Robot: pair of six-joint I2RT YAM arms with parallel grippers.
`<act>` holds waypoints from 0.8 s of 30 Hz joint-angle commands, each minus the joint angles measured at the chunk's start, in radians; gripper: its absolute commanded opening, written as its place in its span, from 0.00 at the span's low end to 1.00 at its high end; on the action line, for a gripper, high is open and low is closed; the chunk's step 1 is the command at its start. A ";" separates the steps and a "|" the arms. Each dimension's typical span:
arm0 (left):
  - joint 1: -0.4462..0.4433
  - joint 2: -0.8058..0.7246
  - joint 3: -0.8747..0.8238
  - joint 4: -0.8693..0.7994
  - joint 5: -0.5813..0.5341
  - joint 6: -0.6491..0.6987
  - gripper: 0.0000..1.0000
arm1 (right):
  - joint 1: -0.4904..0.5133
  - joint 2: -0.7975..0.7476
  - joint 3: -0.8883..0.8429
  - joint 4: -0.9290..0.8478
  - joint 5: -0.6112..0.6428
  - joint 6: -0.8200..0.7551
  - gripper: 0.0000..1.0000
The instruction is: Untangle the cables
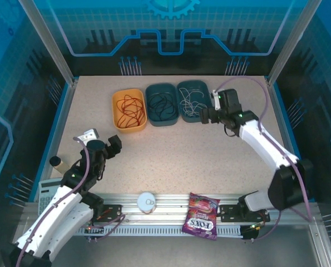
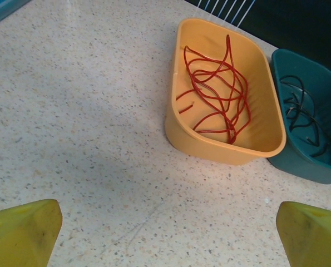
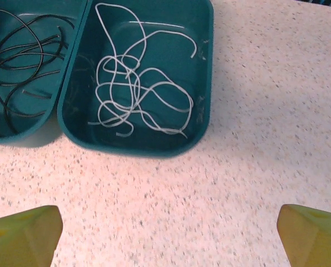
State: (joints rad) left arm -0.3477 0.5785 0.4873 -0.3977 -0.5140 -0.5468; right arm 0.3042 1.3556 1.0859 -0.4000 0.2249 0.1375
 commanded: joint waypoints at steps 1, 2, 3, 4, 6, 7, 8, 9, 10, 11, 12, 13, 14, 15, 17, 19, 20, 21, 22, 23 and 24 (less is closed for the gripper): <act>0.013 -0.006 0.020 -0.016 -0.088 0.102 0.99 | -0.013 -0.151 -0.122 0.142 0.073 0.031 1.00; 0.013 -0.007 0.022 -0.017 -0.123 0.119 0.99 | -0.017 -0.193 -0.162 0.164 0.096 0.026 1.00; 0.015 -0.008 0.022 -0.011 -0.155 0.133 0.99 | -0.018 -0.234 -0.199 0.197 0.108 0.007 1.00; 0.015 -0.009 0.018 0.000 -0.179 0.150 0.99 | -0.020 -0.269 -0.261 0.233 0.118 -0.015 1.00; 0.015 -0.011 0.002 0.040 -0.228 0.189 0.99 | -0.022 -0.340 -0.352 0.305 0.155 -0.053 1.00; 0.017 -0.012 -0.006 0.063 -0.243 0.210 0.99 | -0.023 -0.368 -0.388 0.334 0.171 -0.068 1.00; 0.016 -0.012 -0.021 0.094 -0.254 0.238 0.99 | -0.024 -0.397 -0.423 0.365 0.192 -0.088 1.00; 0.019 -0.010 -0.035 0.130 -0.268 0.267 0.99 | -0.025 -0.423 -0.458 0.392 0.204 -0.105 1.00; 0.019 -0.008 -0.051 0.160 -0.281 0.286 0.99 | -0.029 -0.440 -0.484 0.415 0.214 -0.121 1.00; 0.024 -0.005 -0.069 0.202 -0.291 0.305 0.99 | -0.034 -0.454 -0.513 0.443 0.220 -0.134 1.00; 0.029 -0.001 -0.090 0.254 -0.293 0.327 0.99 | -0.041 -0.465 -0.541 0.475 0.220 -0.149 1.00; 0.036 0.003 -0.109 0.301 -0.292 0.342 0.99 | -0.047 -0.470 -0.565 0.507 0.220 -0.158 1.00; 0.046 0.011 -0.130 0.357 -0.281 0.361 0.99 | -0.054 -0.472 -0.590 0.547 0.218 -0.170 1.00; 0.058 0.021 -0.152 0.420 -0.268 0.378 0.99 | -0.062 -0.469 -0.617 0.589 0.213 -0.180 1.00; 0.086 0.049 -0.191 0.529 -0.233 0.399 0.99 | -0.080 -0.462 -0.646 0.640 0.208 -0.179 1.00; 0.134 0.089 -0.209 0.589 -0.171 0.398 0.99 | -0.105 -0.447 -0.652 0.653 0.197 -0.161 1.00; 0.164 0.117 -0.213 0.611 -0.126 0.393 0.99 | -0.121 -0.435 -0.652 0.653 0.192 -0.152 1.00; 0.200 0.147 -0.214 0.627 -0.079 0.390 0.99 | -0.134 -0.424 -0.651 0.655 0.185 -0.147 1.00; 0.230 0.176 -0.212 0.644 -0.034 0.394 0.99 | -0.146 -0.415 -0.652 0.660 0.178 -0.147 1.00; 0.265 0.209 -0.210 0.664 0.018 0.399 0.99 | -0.156 -0.408 -0.654 0.665 0.169 -0.148 1.00; 0.294 0.240 -0.210 0.690 0.067 0.405 0.99 | -0.167 -0.399 -0.656 0.665 0.160 -0.151 1.00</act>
State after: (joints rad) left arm -0.1154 0.7685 0.2848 0.1436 -0.6075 -0.1761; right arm 0.1677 0.9421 0.4393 0.1867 0.4068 -0.0086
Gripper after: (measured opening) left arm 0.992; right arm 0.996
